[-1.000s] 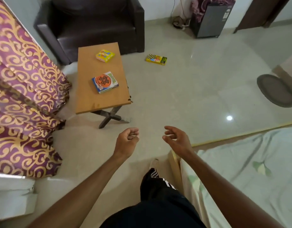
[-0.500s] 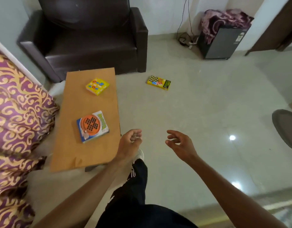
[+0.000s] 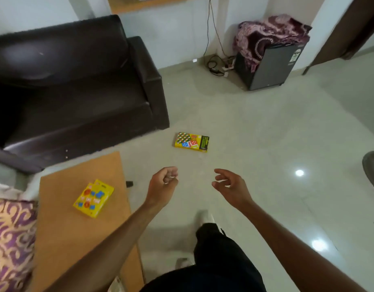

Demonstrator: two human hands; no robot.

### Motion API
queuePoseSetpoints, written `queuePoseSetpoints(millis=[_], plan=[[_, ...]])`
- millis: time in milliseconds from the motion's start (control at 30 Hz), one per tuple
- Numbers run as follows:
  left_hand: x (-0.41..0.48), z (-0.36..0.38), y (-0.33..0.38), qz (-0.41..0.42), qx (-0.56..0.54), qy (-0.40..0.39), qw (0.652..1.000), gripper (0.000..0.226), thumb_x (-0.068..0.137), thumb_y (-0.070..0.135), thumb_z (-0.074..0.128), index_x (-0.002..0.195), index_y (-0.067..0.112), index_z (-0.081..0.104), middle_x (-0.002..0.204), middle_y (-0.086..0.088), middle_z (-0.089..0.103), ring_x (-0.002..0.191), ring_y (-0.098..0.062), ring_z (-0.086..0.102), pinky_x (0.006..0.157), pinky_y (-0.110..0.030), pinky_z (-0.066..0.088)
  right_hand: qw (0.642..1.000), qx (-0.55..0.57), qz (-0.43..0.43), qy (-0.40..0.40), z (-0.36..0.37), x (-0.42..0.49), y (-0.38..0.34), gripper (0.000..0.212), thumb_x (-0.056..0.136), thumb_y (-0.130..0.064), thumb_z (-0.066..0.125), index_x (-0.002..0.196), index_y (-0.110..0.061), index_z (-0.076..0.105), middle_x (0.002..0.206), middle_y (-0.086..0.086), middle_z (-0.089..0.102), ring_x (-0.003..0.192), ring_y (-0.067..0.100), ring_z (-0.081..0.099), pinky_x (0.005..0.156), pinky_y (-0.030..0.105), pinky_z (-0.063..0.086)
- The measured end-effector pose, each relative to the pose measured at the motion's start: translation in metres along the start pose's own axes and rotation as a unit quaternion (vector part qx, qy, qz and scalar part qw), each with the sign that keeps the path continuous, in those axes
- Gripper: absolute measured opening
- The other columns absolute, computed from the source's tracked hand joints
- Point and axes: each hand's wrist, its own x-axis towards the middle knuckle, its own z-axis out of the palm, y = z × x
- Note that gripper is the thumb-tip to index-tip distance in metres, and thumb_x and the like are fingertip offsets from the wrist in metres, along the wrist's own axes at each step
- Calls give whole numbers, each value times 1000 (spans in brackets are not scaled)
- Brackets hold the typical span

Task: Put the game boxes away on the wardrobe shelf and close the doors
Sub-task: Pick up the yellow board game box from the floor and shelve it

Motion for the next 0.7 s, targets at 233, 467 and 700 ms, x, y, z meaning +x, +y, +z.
queuePoseSetpoints(millis=[233,467,700], plan=[[262,29,36,-9,92,-50,994,28,83,5,63,106,20,67,100,4,71,84,-9,65,76,-11,47,994,72,76,28,1,250,3,39,82,-19,73,121,-20,64,101,2,67,76,8,66,61,3,45],[515,82,14,-76,230,-156,958,27,83,10,63,108,20,66,102,2,69,84,-8,63,81,-22,49,961,132,236,58,36,468,58,39,83,-14,71,120,-19,64,100,8,66,73,13,66,51,4,44],[715,168,-142,-126,384,-321,856,37,80,27,66,116,22,62,111,6,65,102,-14,62,93,-29,48,925,128,354,43,138,634,202,43,79,-26,74,120,-28,64,97,3,69,88,19,67,83,33,54]])
